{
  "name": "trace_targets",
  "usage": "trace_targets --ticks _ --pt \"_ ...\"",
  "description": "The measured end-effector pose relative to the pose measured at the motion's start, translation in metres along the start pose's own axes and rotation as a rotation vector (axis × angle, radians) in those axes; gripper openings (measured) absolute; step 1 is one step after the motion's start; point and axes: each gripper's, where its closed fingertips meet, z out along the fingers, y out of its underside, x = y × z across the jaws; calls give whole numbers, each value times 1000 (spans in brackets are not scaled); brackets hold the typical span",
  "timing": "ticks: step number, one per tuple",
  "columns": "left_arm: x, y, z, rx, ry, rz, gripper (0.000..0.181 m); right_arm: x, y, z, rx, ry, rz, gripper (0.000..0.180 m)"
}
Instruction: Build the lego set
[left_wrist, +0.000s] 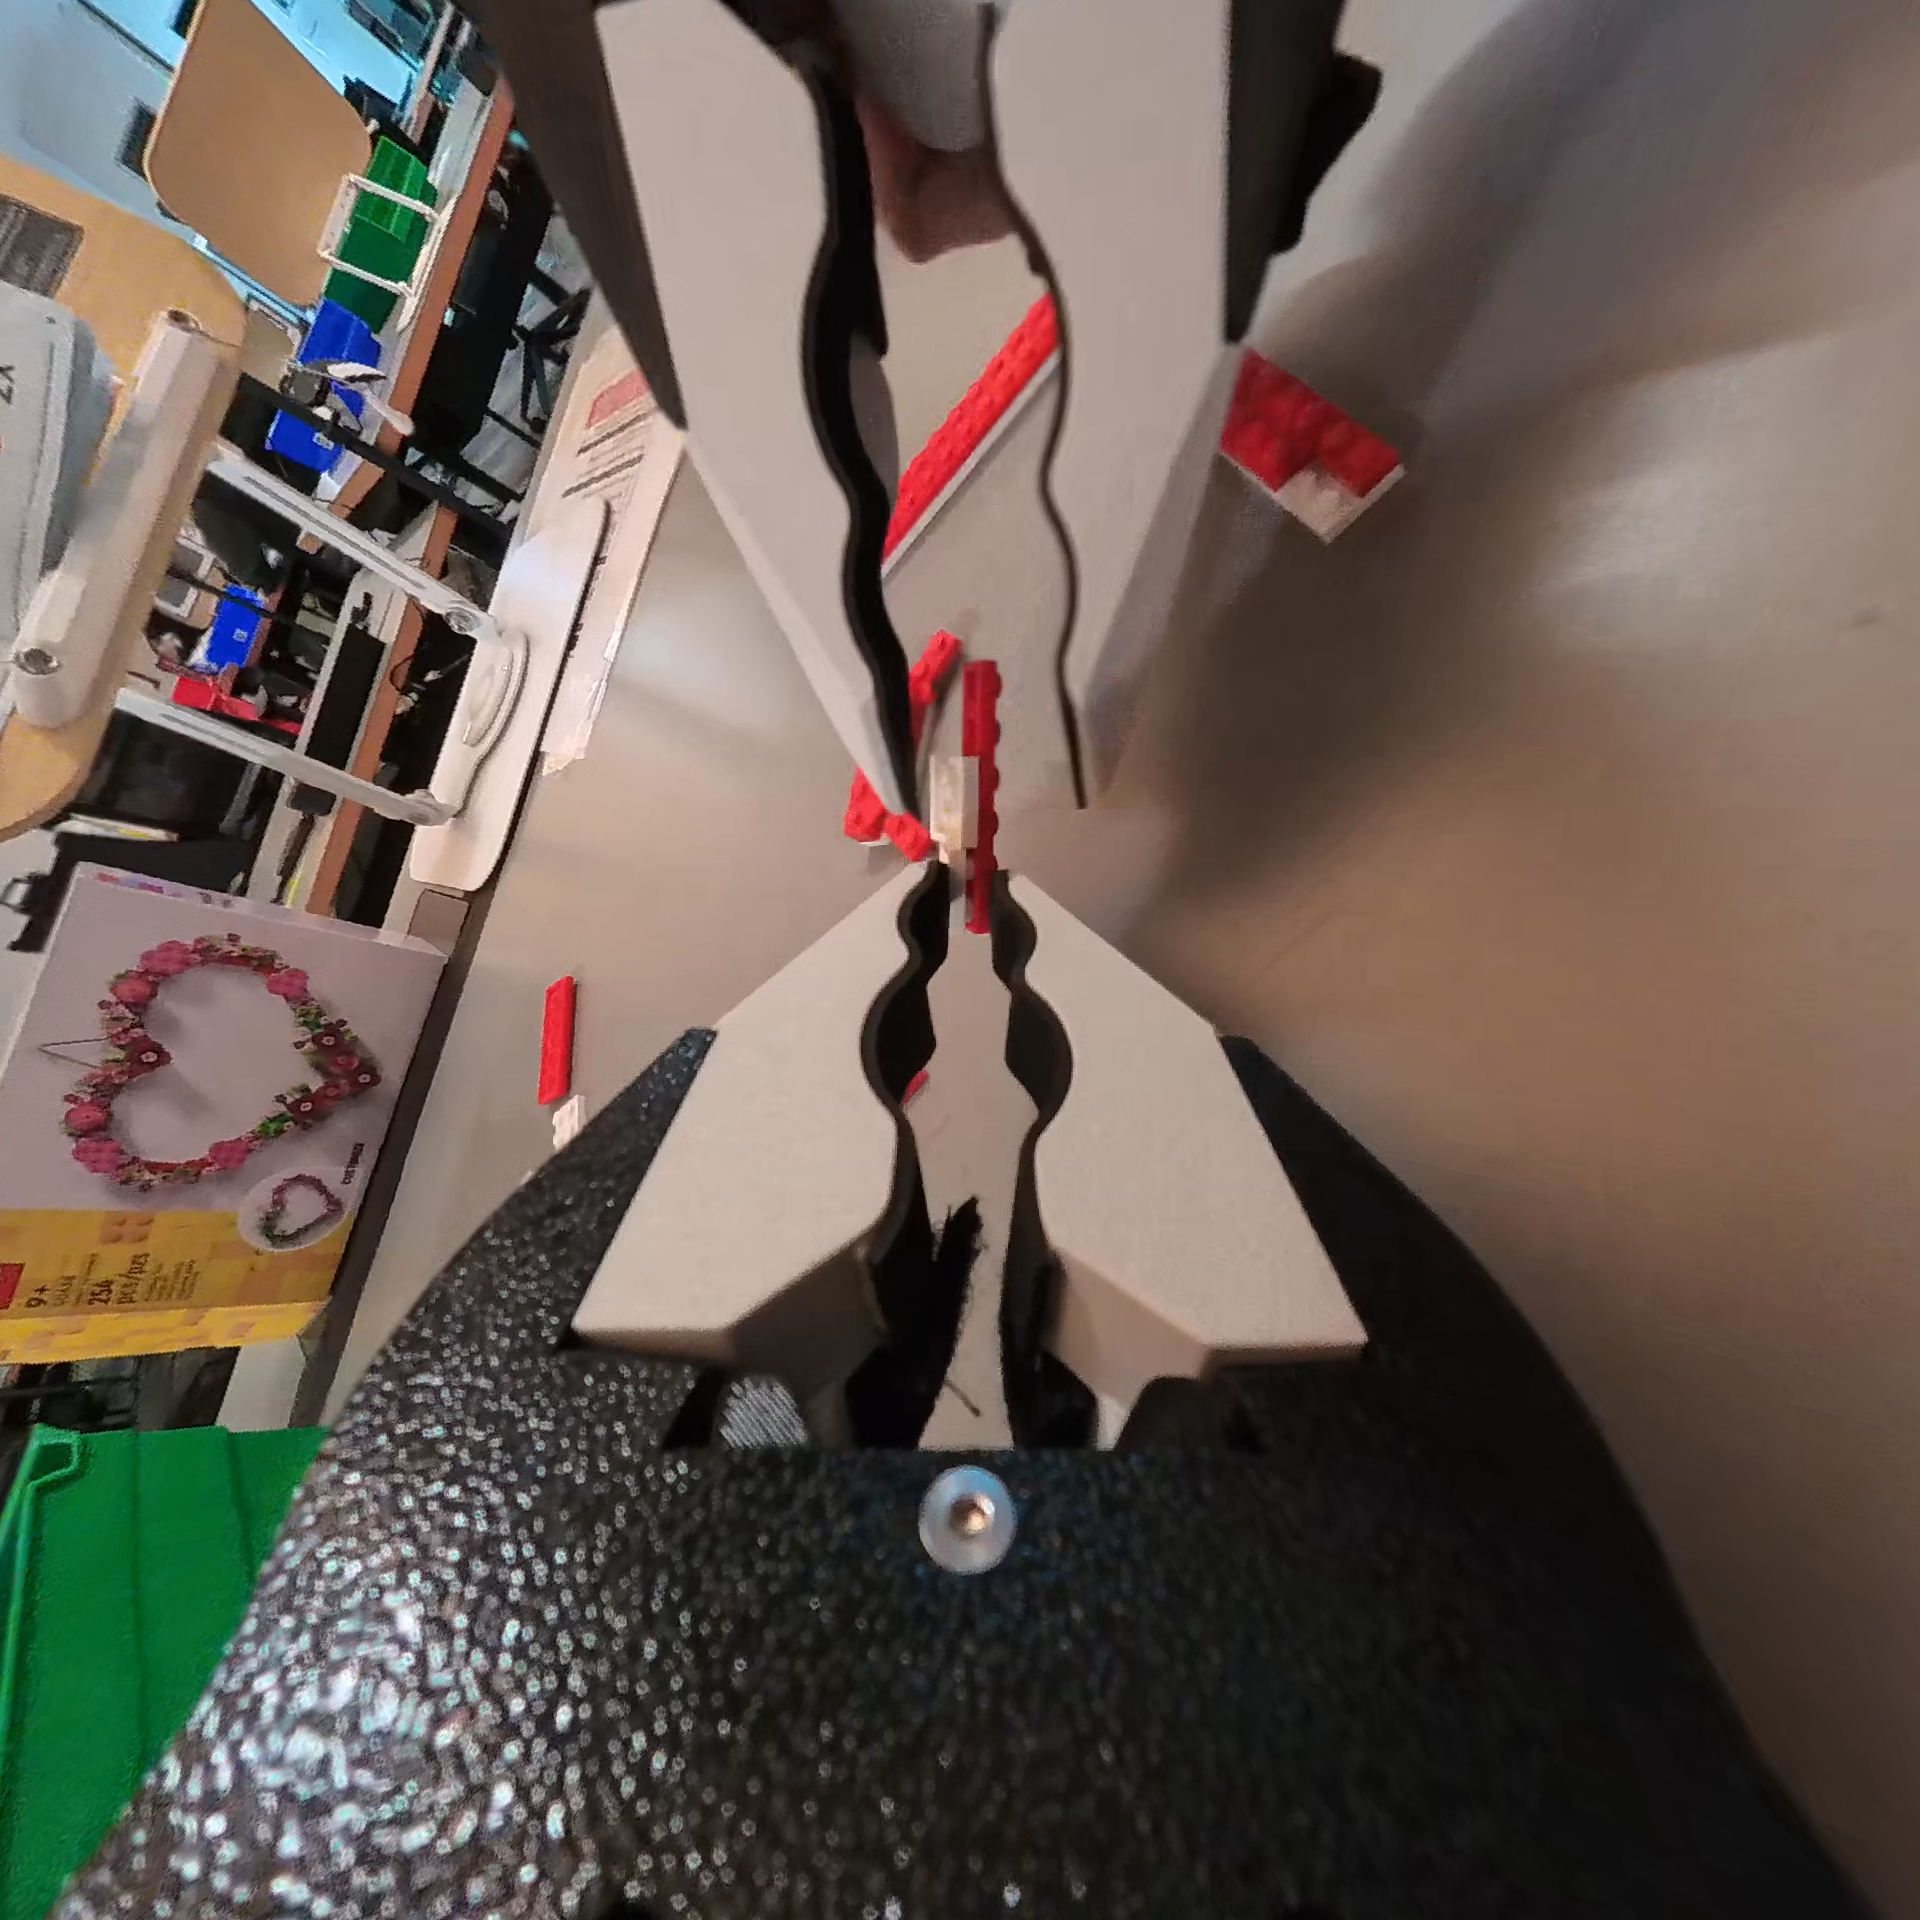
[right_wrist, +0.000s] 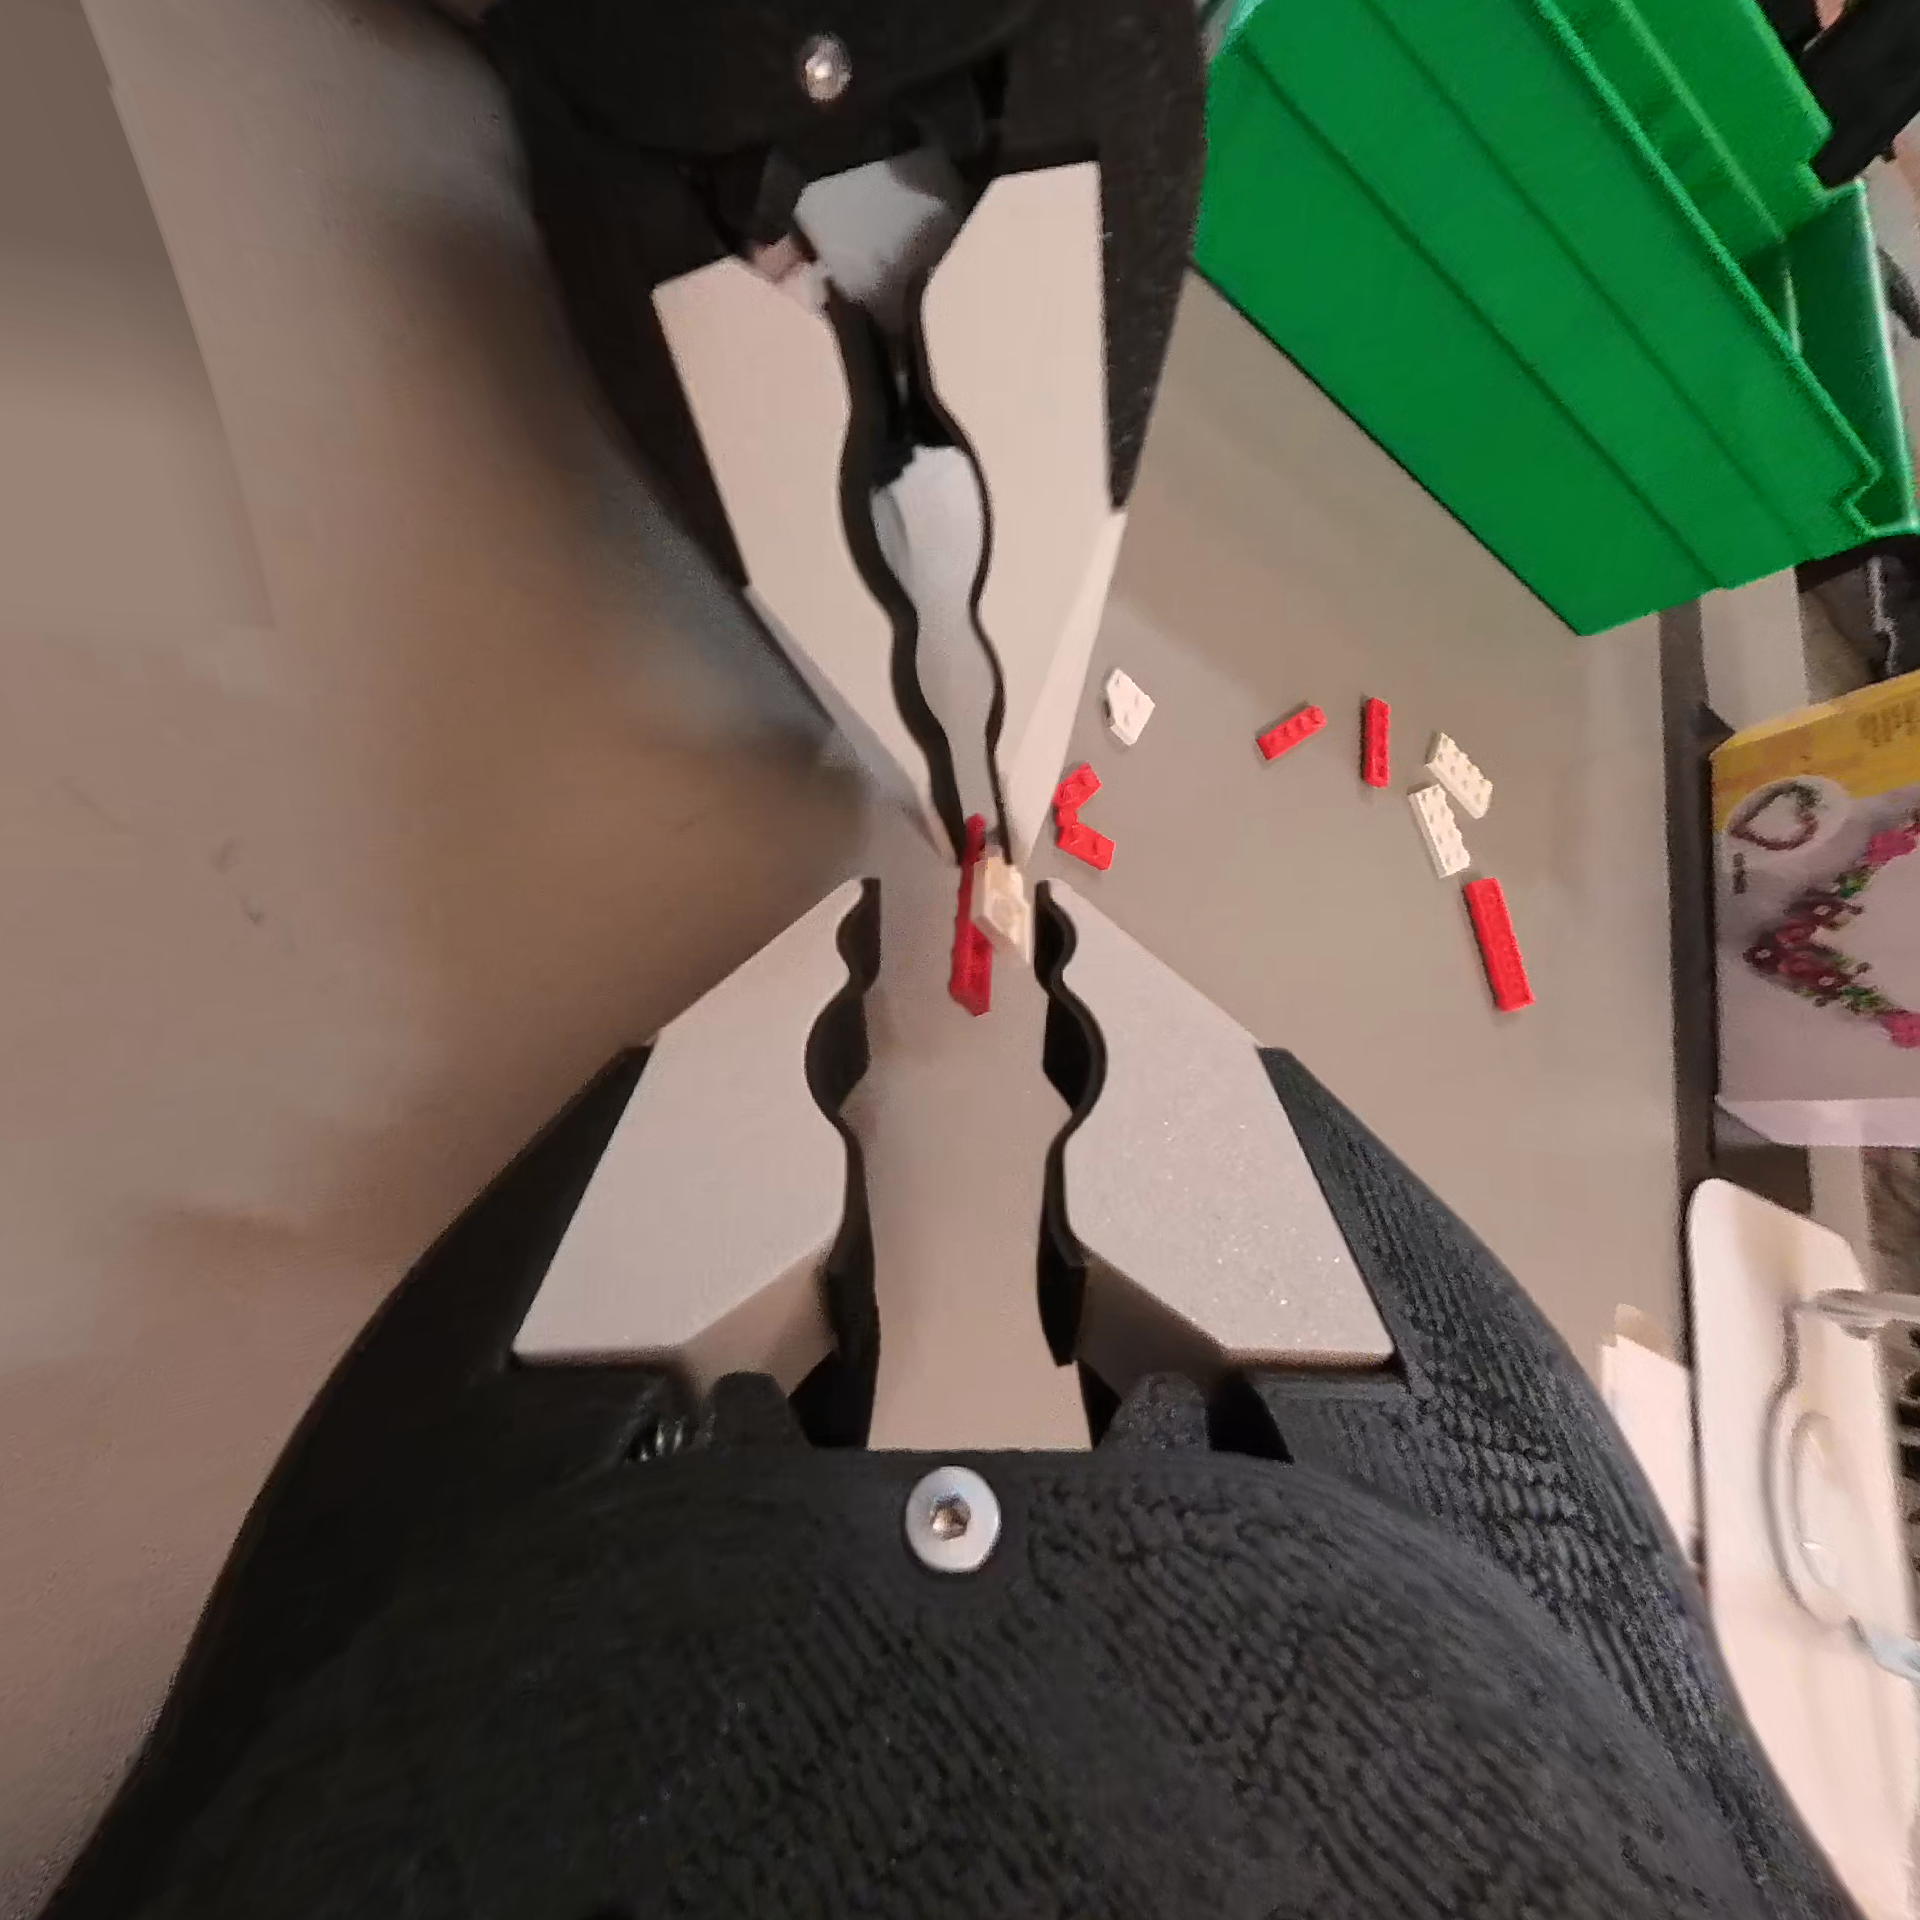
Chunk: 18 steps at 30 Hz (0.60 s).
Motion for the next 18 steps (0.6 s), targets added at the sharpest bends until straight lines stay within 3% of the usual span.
trace_targets --ticks 3,7,18 --pt "-1 -1 -2 20 20 -53 6 -2 5 2 -45 21 -94 26" --pt "2 -3 -3 44 46 -88 6 5 3 2 -48 85 -161 8" --pt "-5 -4 -4 59 -10 -80 7 9 -4 -1 36 64 0 6"
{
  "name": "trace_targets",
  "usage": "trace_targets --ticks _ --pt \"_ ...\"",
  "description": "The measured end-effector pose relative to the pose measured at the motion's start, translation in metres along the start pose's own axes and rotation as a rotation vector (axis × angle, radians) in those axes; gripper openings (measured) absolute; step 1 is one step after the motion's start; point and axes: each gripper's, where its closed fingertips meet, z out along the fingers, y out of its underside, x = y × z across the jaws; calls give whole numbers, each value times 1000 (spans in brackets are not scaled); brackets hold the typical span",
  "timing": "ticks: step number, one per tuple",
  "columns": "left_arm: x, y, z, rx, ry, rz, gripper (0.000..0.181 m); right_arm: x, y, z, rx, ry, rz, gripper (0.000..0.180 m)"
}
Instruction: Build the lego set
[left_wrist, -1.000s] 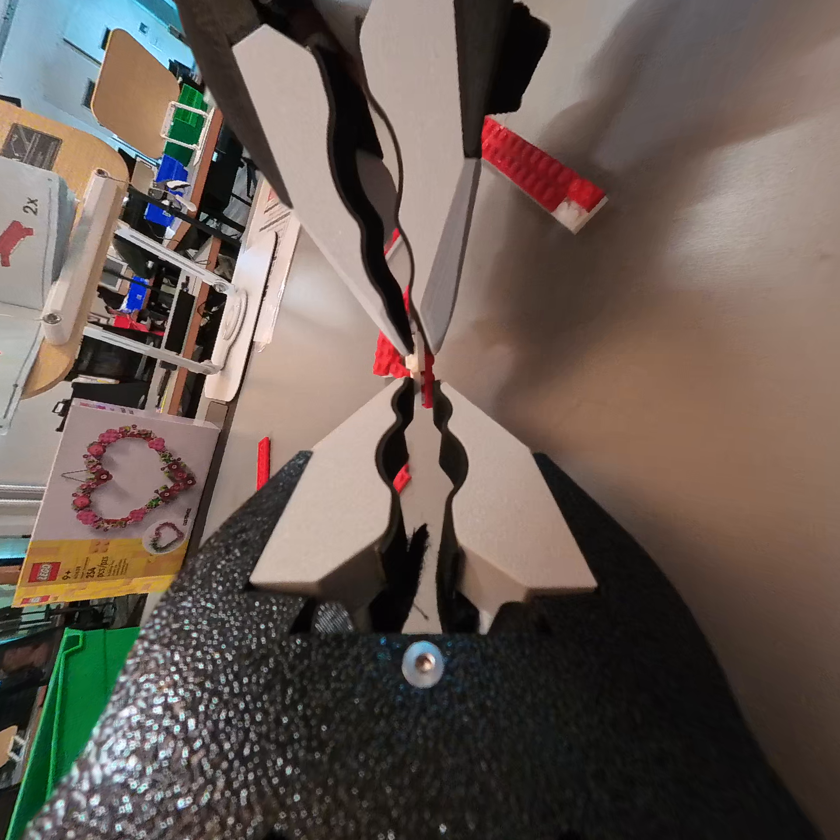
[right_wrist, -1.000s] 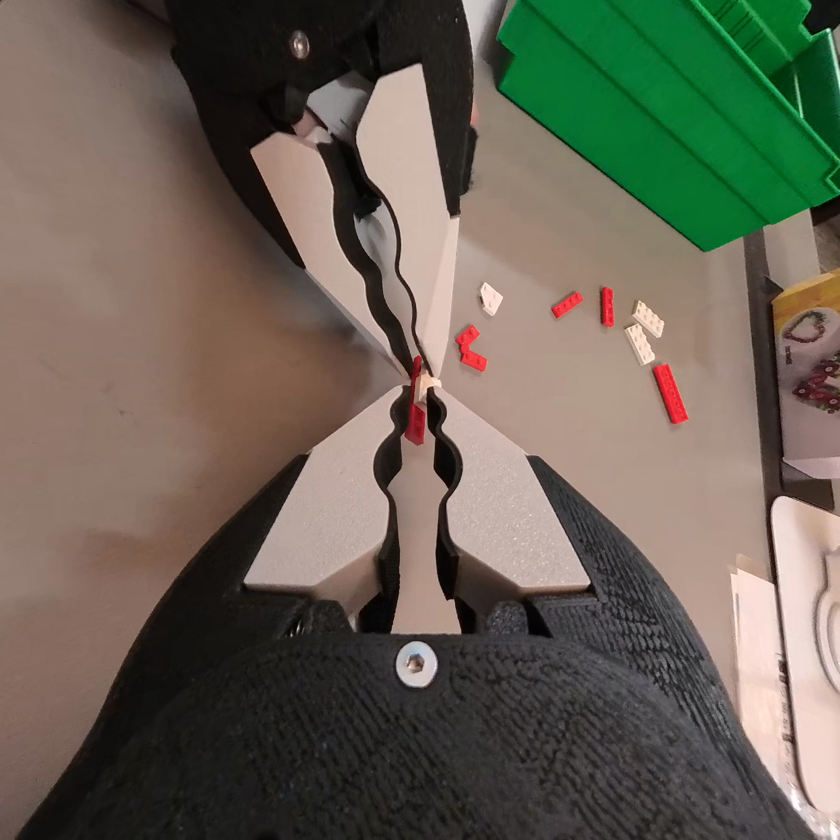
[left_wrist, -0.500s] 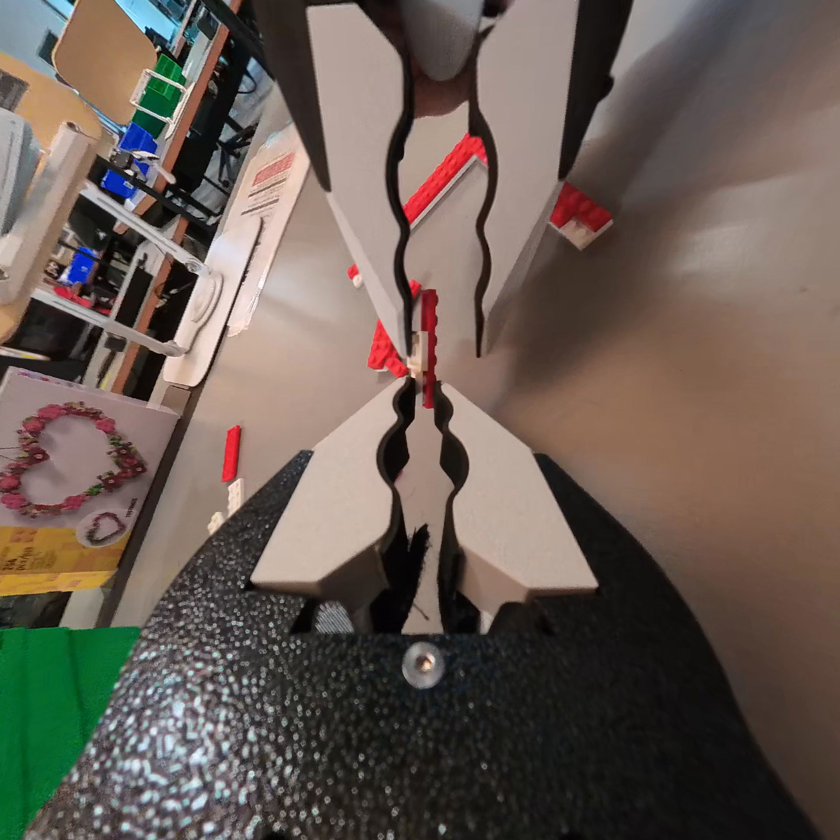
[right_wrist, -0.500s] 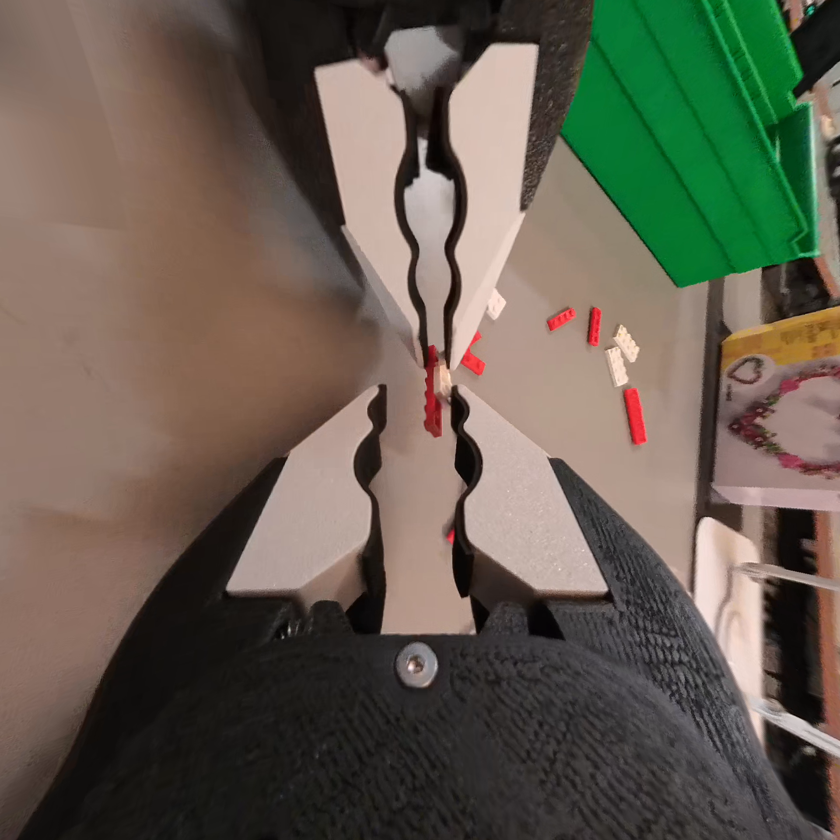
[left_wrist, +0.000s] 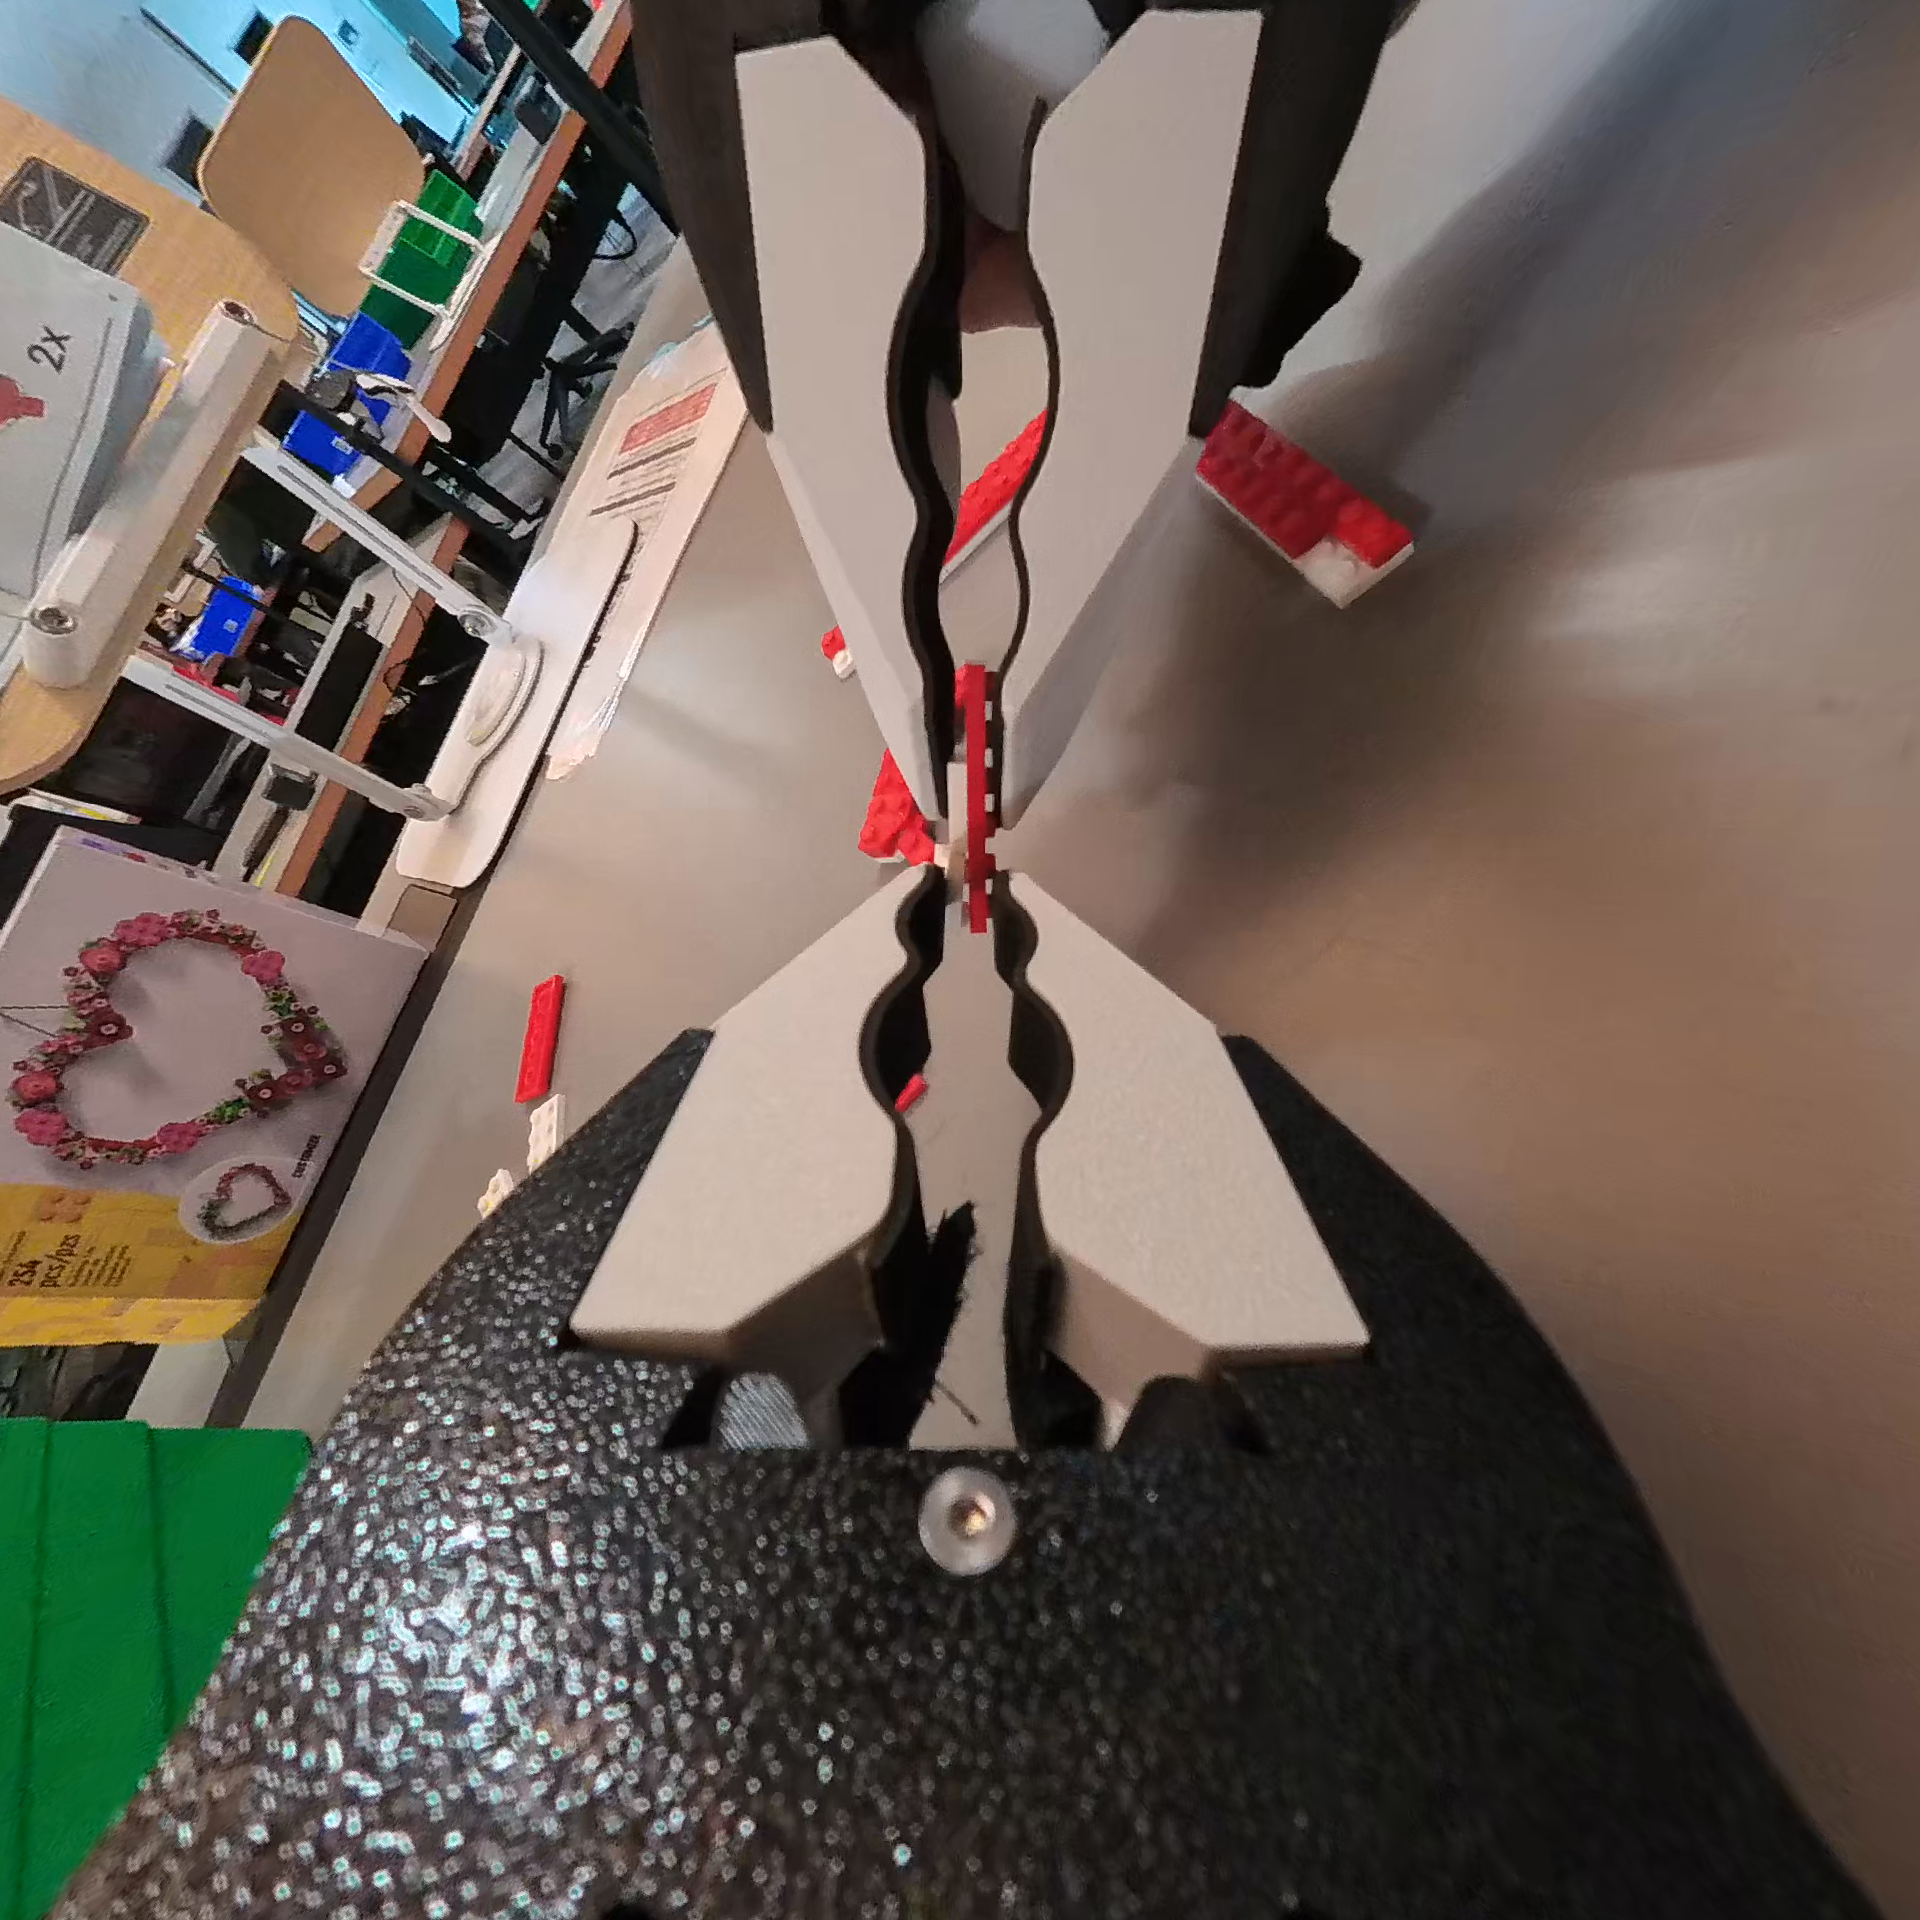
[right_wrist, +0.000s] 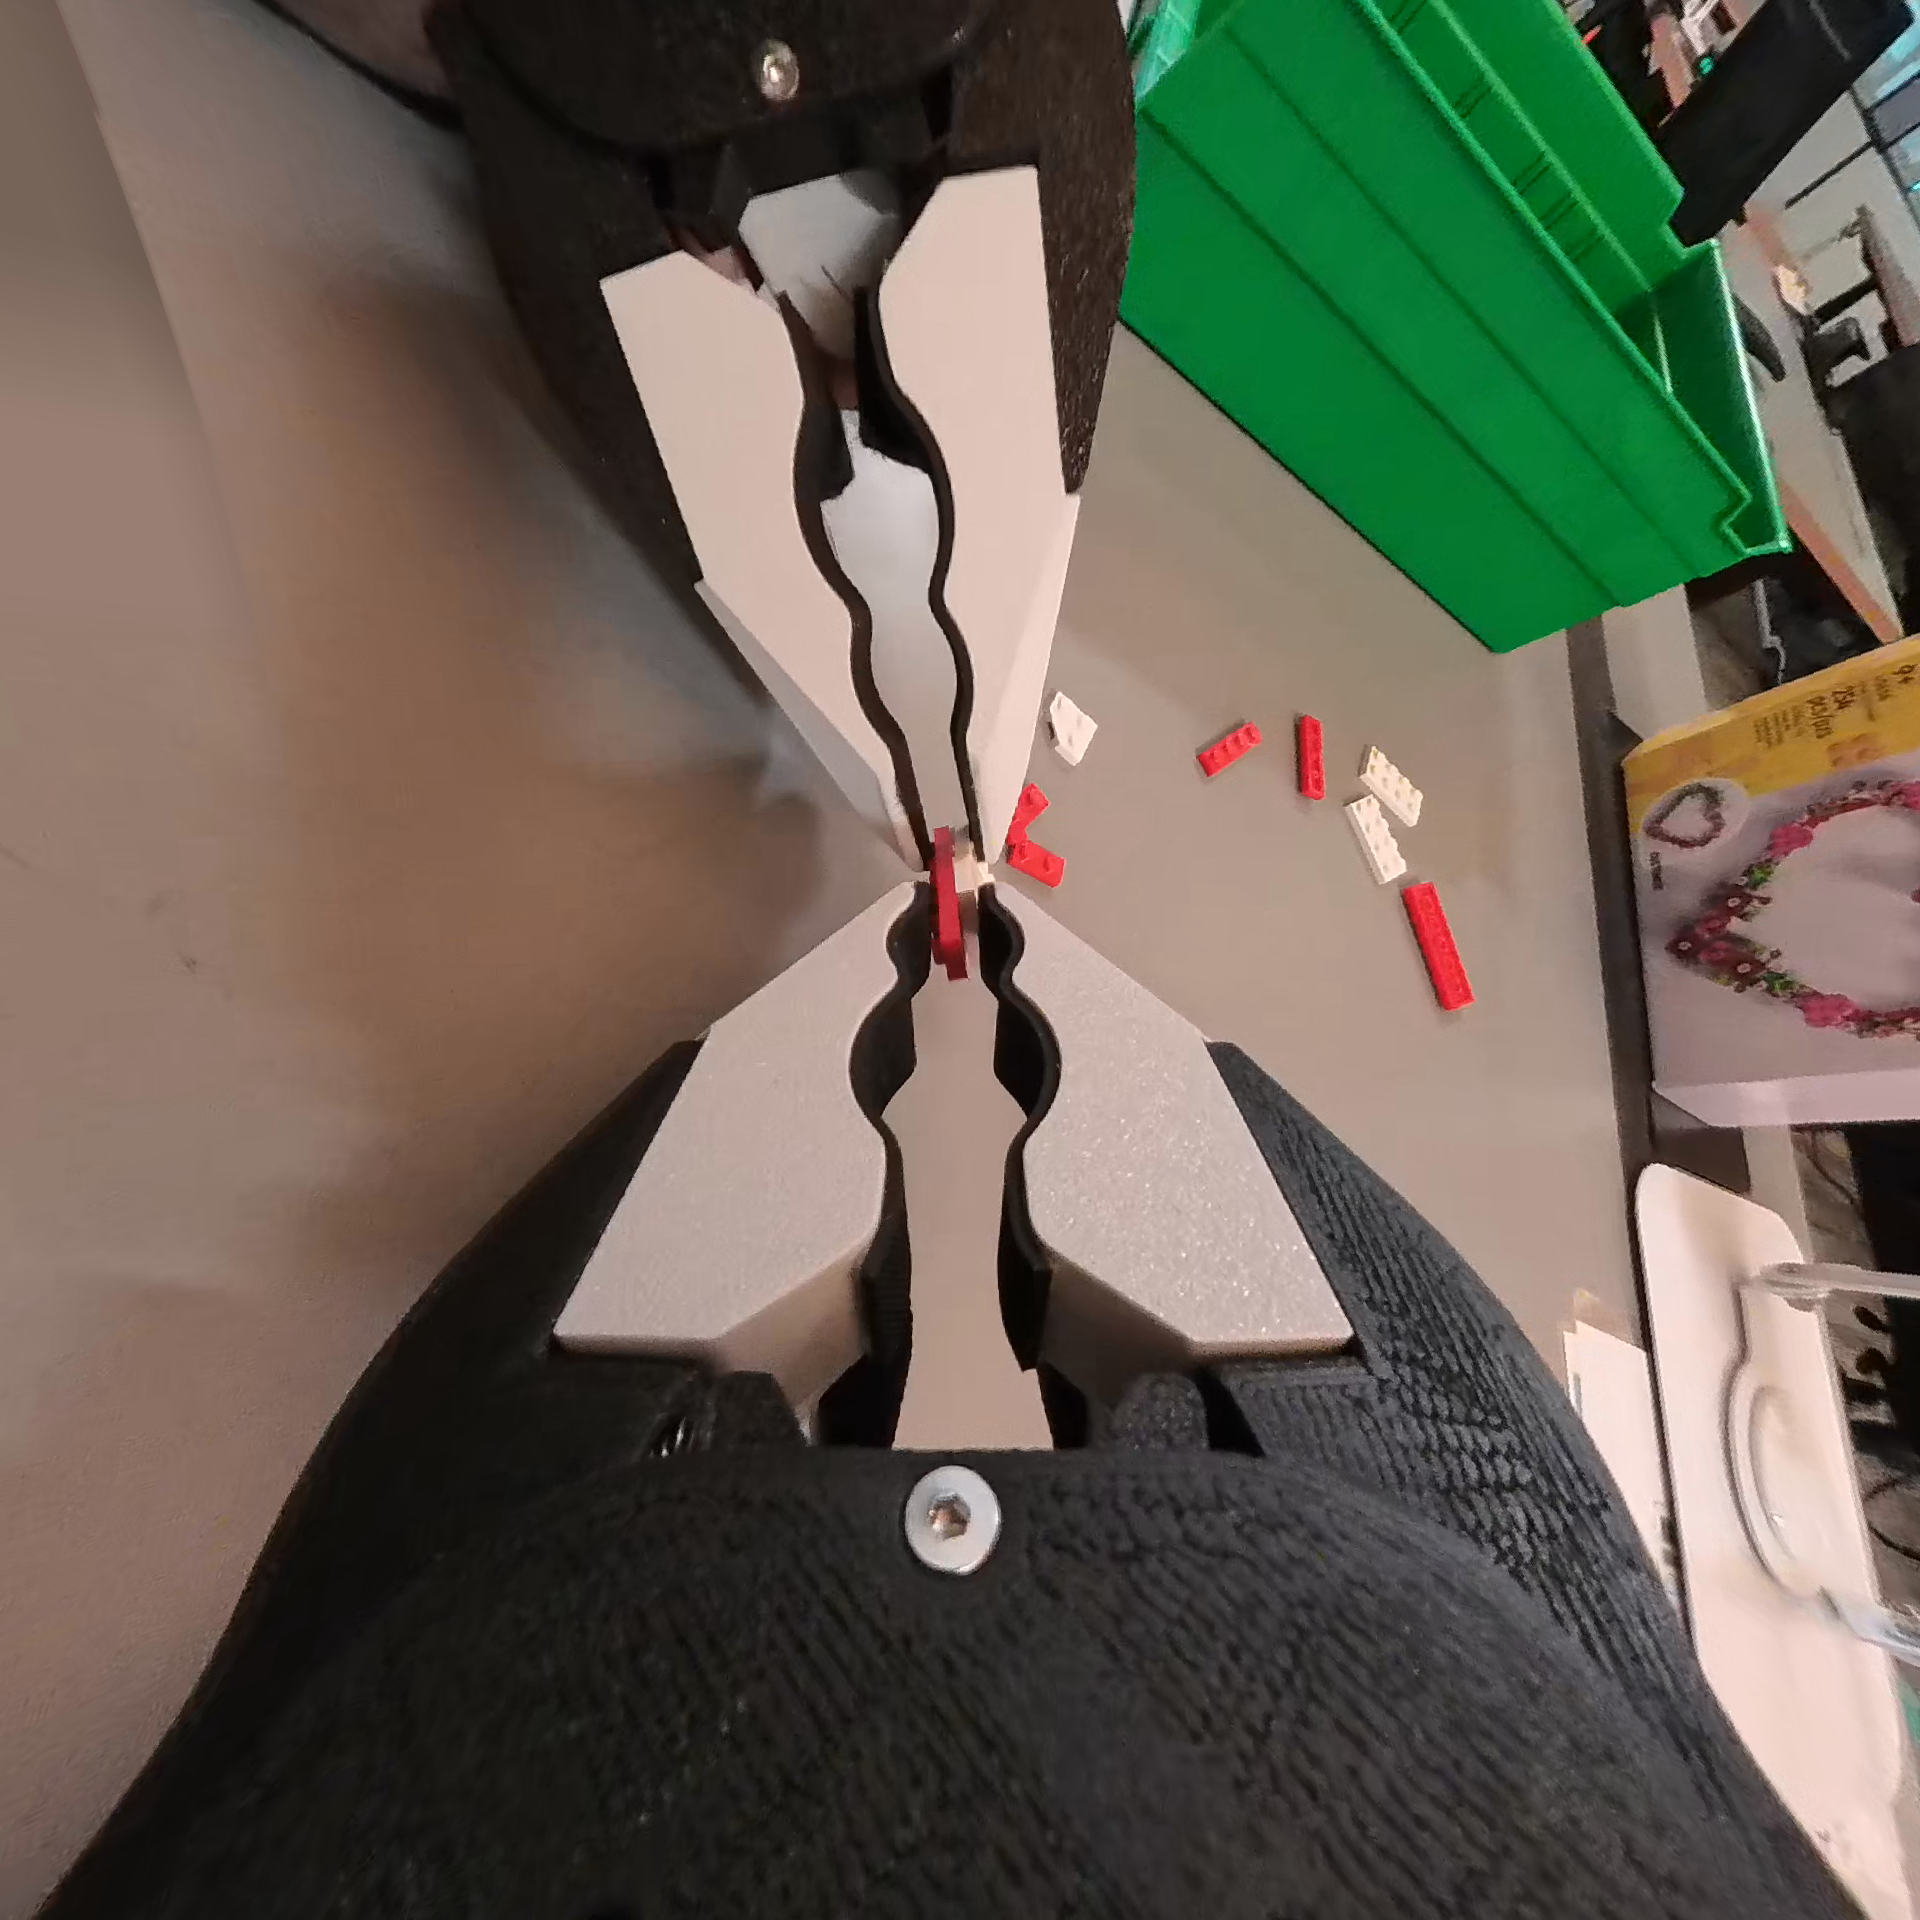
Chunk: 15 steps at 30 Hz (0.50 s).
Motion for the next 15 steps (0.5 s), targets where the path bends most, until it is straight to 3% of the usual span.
trace_targets --ticks 7,15 --pt "1 -3 -1 51 36 -78 7 -1 -4 -2 24 3 -33 6" --pt "-6 -23 -16 237 68 -220 8 3 -23 -18 194 27 -53 5"
